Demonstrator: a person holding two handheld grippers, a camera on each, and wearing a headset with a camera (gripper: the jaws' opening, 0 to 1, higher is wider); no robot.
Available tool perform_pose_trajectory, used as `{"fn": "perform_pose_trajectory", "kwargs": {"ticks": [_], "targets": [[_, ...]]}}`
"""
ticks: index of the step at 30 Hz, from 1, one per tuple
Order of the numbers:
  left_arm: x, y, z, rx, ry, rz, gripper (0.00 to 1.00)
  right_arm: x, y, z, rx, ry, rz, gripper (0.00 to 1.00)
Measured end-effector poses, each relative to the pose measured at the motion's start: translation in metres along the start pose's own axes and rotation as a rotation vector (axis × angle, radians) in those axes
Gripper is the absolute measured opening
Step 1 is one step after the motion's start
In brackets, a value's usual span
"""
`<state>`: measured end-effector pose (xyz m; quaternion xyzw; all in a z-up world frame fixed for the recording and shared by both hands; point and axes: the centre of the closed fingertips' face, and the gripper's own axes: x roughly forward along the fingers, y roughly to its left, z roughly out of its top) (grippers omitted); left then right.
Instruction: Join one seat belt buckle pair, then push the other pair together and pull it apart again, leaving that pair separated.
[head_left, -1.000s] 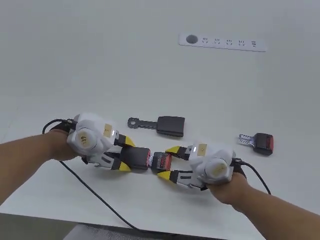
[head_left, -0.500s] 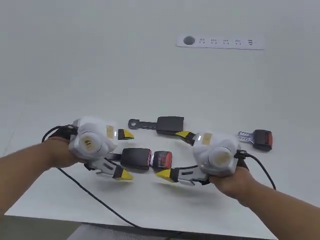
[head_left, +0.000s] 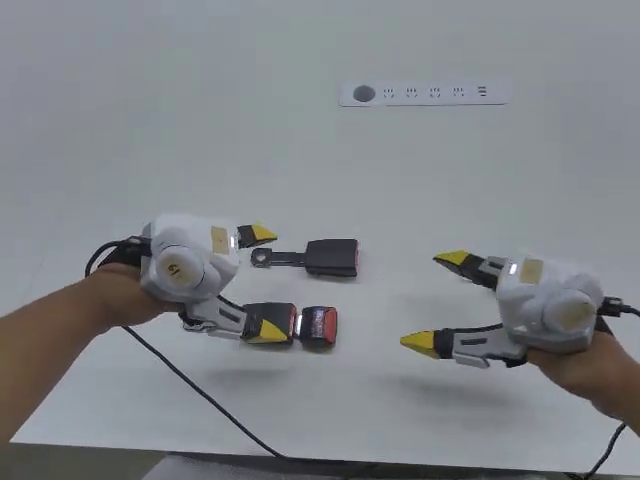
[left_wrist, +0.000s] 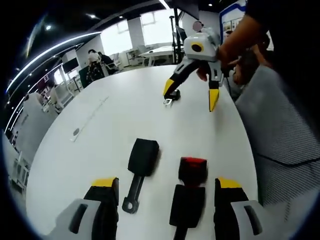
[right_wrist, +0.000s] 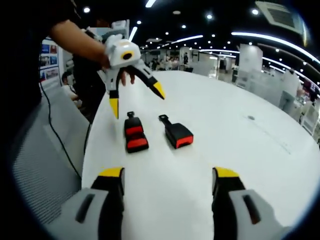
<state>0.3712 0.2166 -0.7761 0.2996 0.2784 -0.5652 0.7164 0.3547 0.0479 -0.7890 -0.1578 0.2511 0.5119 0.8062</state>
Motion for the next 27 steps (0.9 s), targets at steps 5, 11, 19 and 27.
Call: {"fn": "perform_pose_trajectory", "kwargs": {"ticks": [5, 11, 19, 27], "targets": [[0.004, 0.015, 0.006, -0.001, 0.01, 0.023, 0.81, -0.027, -0.031, -0.019, 0.009, 0.031, -0.035, 0.76], [0.01, 0.028, 0.016, -0.003, 0.014, 0.033, 0.81, -0.046, -0.059, -0.03, 0.042, 0.048, -0.045, 0.77], [0.028, 0.043, 0.015, -0.025, 0.029, 0.025, 0.81, -0.05, -0.076, -0.053, 0.065, 0.099, 0.008, 0.72], [0.057, 0.044, 0.003, -0.043, 0.069, -0.039, 0.78, -0.04, -0.076, -0.073, 0.071, 0.135, 0.086, 0.67]]}}
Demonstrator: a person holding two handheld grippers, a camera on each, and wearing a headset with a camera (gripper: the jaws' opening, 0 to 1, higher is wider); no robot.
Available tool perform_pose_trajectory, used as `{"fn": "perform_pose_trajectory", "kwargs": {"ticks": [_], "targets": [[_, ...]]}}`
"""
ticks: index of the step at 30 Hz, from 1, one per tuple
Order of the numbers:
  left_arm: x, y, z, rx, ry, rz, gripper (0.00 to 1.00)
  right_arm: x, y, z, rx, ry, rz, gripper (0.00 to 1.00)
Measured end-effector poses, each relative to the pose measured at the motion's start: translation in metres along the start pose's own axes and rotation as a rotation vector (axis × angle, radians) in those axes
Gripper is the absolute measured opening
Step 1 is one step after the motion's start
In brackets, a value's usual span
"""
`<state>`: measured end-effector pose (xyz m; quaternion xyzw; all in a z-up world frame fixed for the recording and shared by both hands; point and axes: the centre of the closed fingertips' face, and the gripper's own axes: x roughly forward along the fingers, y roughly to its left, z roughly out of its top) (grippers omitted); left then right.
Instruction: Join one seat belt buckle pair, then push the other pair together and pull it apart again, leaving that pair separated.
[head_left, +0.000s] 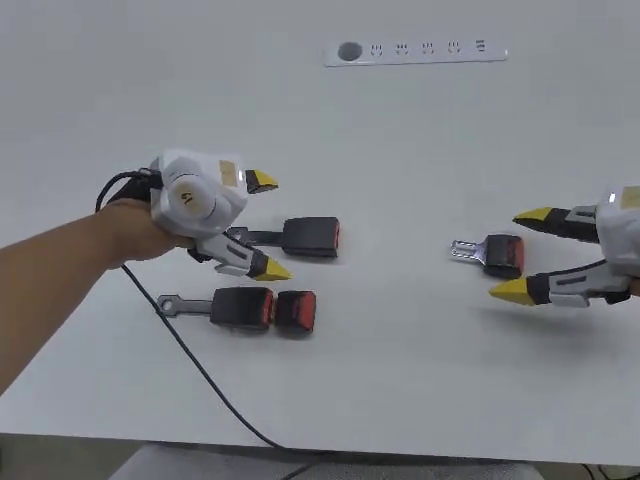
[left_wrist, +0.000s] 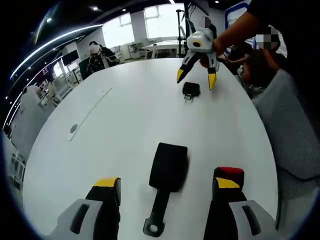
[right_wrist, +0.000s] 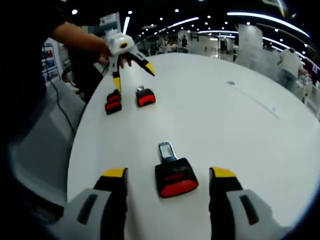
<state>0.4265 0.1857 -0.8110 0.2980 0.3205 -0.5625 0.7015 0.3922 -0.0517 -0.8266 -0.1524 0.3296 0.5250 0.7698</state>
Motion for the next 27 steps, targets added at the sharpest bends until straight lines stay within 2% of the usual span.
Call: {"fn": "perform_pose_trajectory", "kwargs": {"ticks": [4, 8, 12, 13, 15, 18, 20, 21, 27], "targets": [[0.013, -0.001, -0.006, 0.008, 0.022, -0.029, 0.75, 0.005, -0.003, -0.007, -0.01, 0.021, 0.015, 0.65], [0.026, 0.004, -0.008, 0.003, 0.023, -0.044, 0.7, 0.006, -0.007, -0.008, -0.011, 0.021, 0.021, 0.63], [0.034, 0.004, -0.009, 0.007, 0.036, -0.066, 0.65, 0.007, -0.006, -0.017, -0.019, 0.051, 0.042, 0.56], [0.036, 0.002, -0.01, 0.016, 0.041, -0.076, 0.64, 0.009, -0.007, -0.016, -0.045, 0.036, 0.043, 0.54], [0.038, 0.002, -0.013, 0.03, 0.053, -0.085, 0.62, 0.009, -0.011, -0.017, -0.034, 0.034, 0.043, 0.52], [0.04, 0.001, -0.012, 0.032, 0.049, -0.104, 0.61, 0.01, -0.013, -0.019, -0.038, 0.028, 0.044, 0.47], [0.039, 0.001, -0.012, 0.035, 0.049, -0.107, 0.59, 0.011, -0.015, -0.02, -0.079, 0.039, 0.039, 0.42], [0.039, 0.0, -0.012, 0.043, 0.049, -0.113, 0.58, 0.011, -0.015, -0.02, -0.075, 0.037, 0.044, 0.39], [0.039, 0.001, -0.012, 0.047, 0.059, -0.118, 0.54, 0.011, -0.016, -0.019, -0.096, 0.023, 0.052, 0.36]]}}
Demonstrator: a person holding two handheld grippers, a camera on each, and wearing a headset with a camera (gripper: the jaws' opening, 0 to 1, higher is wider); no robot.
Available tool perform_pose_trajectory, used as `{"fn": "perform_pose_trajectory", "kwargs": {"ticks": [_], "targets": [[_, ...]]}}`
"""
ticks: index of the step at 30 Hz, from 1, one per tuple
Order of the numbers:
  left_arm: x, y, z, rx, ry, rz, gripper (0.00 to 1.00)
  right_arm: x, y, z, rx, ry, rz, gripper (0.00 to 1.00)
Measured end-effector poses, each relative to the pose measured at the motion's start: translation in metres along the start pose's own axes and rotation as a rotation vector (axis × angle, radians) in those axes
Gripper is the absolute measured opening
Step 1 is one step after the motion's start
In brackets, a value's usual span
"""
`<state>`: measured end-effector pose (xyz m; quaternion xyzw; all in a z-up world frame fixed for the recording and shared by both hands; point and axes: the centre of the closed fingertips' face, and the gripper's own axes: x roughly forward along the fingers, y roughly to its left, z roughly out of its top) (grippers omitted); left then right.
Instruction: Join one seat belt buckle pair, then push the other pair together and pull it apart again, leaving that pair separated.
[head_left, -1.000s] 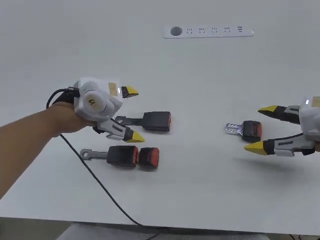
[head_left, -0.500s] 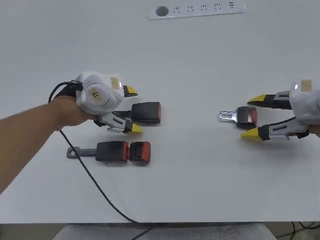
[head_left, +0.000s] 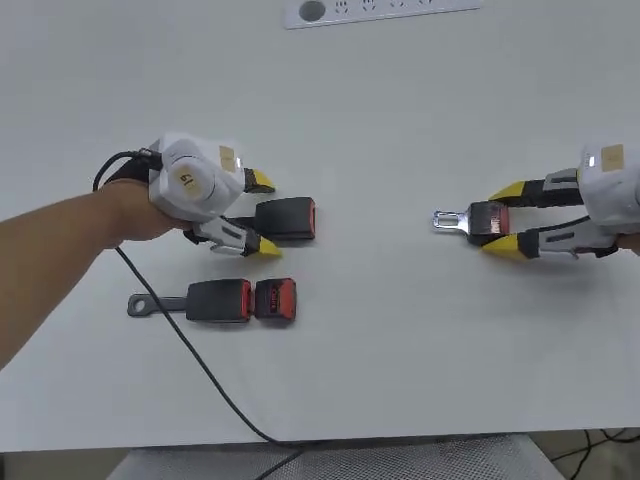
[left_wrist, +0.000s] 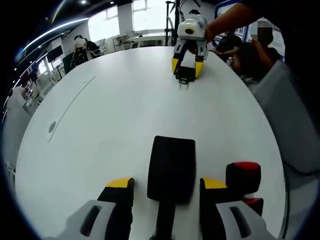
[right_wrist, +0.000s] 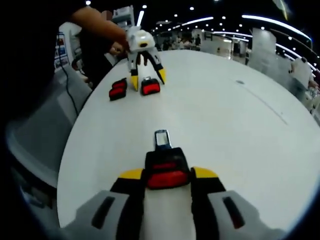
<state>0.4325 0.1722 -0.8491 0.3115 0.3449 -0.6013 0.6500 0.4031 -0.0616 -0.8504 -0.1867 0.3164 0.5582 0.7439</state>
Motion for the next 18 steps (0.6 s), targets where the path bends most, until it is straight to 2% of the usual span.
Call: {"fn": "perform_pose_trajectory", "kwargs": {"ticks": [9, 13, 18], "targets": [[-0.0009, -0.0009, 0.0001, 0.024, 0.007, -0.015, 0.45, -0.0009, 0.0011, 0.0013, -0.002, -0.036, -0.003, 0.36], [-0.0014, -0.004, 0.0007, 0.043, 0.009, -0.029, 0.35, -0.0017, 0.0012, 0.002, 0.012, -0.049, -0.009, 0.36], [-0.0017, -0.0031, 0.0009, 0.053, 0.013, -0.032, 0.34, -0.003, 0.0021, 0.0034, 0.017, -0.056, -0.01, 0.35]]}}
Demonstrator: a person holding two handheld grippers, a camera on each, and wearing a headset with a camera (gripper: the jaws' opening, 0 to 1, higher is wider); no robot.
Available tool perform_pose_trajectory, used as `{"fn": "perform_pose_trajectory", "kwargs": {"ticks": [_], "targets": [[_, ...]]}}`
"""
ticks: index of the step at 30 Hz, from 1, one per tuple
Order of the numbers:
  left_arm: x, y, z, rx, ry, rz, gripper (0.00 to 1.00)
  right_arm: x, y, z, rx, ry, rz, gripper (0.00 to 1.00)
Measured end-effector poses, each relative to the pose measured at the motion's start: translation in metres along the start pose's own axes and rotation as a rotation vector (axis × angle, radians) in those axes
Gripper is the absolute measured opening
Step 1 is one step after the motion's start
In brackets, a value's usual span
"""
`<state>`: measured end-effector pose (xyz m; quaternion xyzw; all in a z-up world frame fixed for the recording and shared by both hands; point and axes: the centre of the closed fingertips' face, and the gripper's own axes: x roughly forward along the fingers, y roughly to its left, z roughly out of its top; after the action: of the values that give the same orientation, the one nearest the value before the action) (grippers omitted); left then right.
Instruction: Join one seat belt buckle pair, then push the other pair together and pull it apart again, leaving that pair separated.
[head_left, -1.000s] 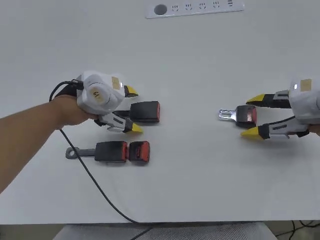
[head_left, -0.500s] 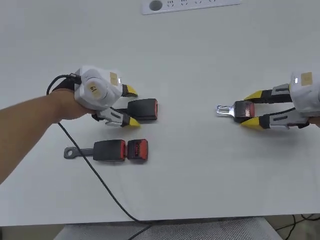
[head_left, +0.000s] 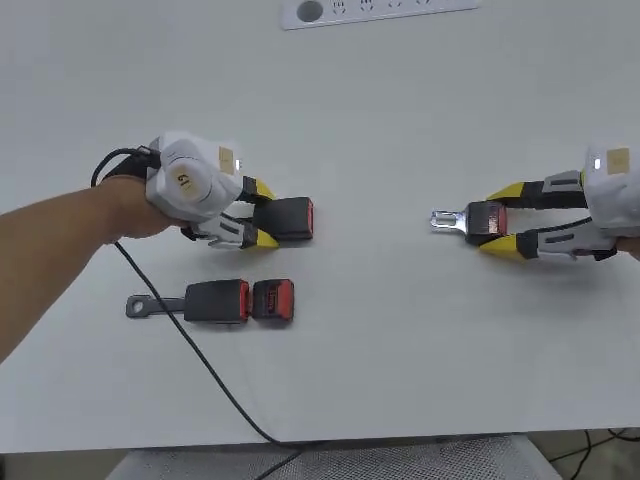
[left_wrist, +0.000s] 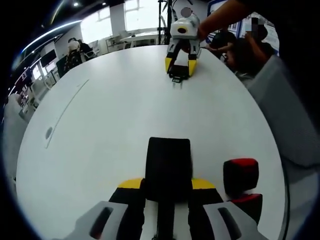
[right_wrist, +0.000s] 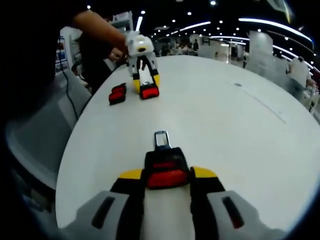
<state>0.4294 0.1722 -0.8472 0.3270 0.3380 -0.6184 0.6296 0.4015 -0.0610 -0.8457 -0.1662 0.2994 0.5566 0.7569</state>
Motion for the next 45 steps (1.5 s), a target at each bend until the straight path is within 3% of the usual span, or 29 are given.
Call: {"fn": "perform_pose_trajectory", "kwargs": {"ticks": [17, 45], "targets": [[0.0, 0.0, 0.0, -0.006, 0.012, -0.022, 0.34, 0.01, 0.005, 0.01, 0.003, -0.035, 0.013, 0.35], [-0.001, -0.002, -0.003, -0.003, 0.029, -0.039, 0.34, 0.068, 0.02, 0.056, -0.002, -0.103, 0.034, 0.35]]}}
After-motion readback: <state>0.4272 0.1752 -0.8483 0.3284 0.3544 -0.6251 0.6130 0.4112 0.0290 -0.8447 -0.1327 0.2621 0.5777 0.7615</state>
